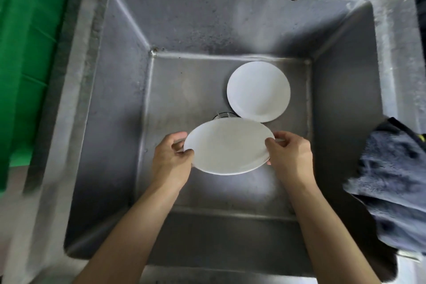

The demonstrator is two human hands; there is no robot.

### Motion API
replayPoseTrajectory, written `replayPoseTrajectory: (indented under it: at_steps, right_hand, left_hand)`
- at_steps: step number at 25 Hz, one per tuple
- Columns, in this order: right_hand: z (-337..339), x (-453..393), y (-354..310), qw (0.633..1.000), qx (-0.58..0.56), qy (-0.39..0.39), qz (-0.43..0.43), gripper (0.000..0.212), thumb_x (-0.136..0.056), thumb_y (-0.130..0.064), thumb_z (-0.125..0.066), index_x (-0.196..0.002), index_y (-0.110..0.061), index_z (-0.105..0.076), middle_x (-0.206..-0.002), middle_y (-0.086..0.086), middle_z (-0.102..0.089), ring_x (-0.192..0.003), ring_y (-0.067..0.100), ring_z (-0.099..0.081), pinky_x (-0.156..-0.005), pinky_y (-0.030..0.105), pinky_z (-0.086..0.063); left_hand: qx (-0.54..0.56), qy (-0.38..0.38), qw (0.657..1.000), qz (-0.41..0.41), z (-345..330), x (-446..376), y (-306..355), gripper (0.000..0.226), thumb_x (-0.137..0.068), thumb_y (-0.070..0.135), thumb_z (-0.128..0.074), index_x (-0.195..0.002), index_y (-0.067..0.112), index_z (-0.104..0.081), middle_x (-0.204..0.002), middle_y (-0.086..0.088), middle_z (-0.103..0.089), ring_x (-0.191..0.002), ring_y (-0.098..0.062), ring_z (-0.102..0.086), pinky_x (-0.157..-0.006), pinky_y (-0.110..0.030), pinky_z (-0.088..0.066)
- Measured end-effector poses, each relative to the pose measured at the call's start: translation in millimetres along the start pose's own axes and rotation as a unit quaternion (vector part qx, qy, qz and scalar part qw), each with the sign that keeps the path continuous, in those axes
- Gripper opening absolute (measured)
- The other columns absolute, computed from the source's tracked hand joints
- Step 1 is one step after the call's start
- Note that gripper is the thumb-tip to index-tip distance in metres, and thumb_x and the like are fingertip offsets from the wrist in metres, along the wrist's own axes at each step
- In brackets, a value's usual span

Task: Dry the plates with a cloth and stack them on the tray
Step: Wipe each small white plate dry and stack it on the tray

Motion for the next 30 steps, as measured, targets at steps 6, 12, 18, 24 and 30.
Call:
replayPoseTrajectory:
  at_steps: [6, 12, 18, 24, 30]
  right_hand:
    - [5.8, 13.8, 1.2, 0.999, 0.029, -0.011, -0.031, 0.015, -0.086, -0.016, -0.063, -0.09, -0.012, -0.077, -0.07, -0.001, -0.074, -0.069, 0.023, -0.074, -0.071, 0.041, -0.064]
    - [12.8, 30.0, 16.2, 0.994, -0.056, -0.016, -0.091, 0.015, -0.086, -0.007, -0.062, -0.079, -0.014, -0.073, -0.055, -0.004, -0.071, -0.056, 0.018, -0.074, -0.073, 0.045, -0.065]
    - [13.0, 80.4, 17.1, 0.979, -0.171, 0.0, -0.114, 0.029, -0.088, -0.001, -0.065, -0.114, -0.008, -0.056, -0.083, -0.001, -0.071, -0.058, 0.013, -0.073, -0.047, 0.02, -0.054]
    - [13.4, 122.7, 14.9, 0.968, -0.216, -0.052, -0.119, 0.043, -0.089, 0.001, -0.068, -0.118, -0.017, -0.043, -0.104, 0.002, -0.064, -0.079, 0.016, -0.073, -0.05, 0.017, -0.054]
    - [52.5, 134.4, 1.9, 0.992, -0.102, -0.056, -0.038, 0.035, -0.091, -0.017, -0.069, -0.122, -0.017, -0.052, -0.093, -0.006, -0.069, -0.076, 0.01, -0.072, -0.078, 0.034, -0.059]
  left_hand:
    - [0.025, 0.017, 0.999, 0.022, 4.1, 11.4, -0.3, 0.04, -0.084, -0.005, -0.057, -0.116, 0.018, -0.067, -0.102, -0.003, -0.071, -0.064, -0.015, -0.062, -0.045, -0.013, -0.046]
    - [0.09, 0.045, 0.994, 0.038, 6.3, 26.9, 14.4, 0.029, -0.093, -0.002, -0.057, -0.119, 0.008, -0.063, -0.102, -0.004, -0.069, -0.077, -0.009, -0.066, -0.055, -0.016, -0.054]
    - [0.256, 0.016, 0.953, 0.164, -12.2, 73.8, 19.5, 0.032, -0.105, 0.032, -0.042, -0.13, 0.025, -0.06, -0.119, -0.003, -0.069, -0.1, -0.022, -0.069, -0.07, -0.037, -0.061]
    - [0.305, 0.06, 0.938, 0.15, -6.6, 96.7, 41.3, 0.024, -0.107, 0.034, -0.041, -0.1, 0.029, -0.063, -0.101, 0.007, -0.069, -0.092, -0.018, -0.068, -0.078, -0.038, -0.057]
    - [0.261, 0.045, 0.959, 0.103, -2.9, 109.3, 67.9, 0.028, -0.106, 0.044, -0.039, -0.111, 0.027, -0.061, -0.108, 0.005, -0.07, -0.096, -0.018, -0.069, -0.082, -0.038, -0.059]
Point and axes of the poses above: each hand's wrist, its own x-axis away from the middle knuckle, its own z-axis out of the back of the hand, y = z × x, the point moved 6 cm from there along -x, towards the middle knuckle
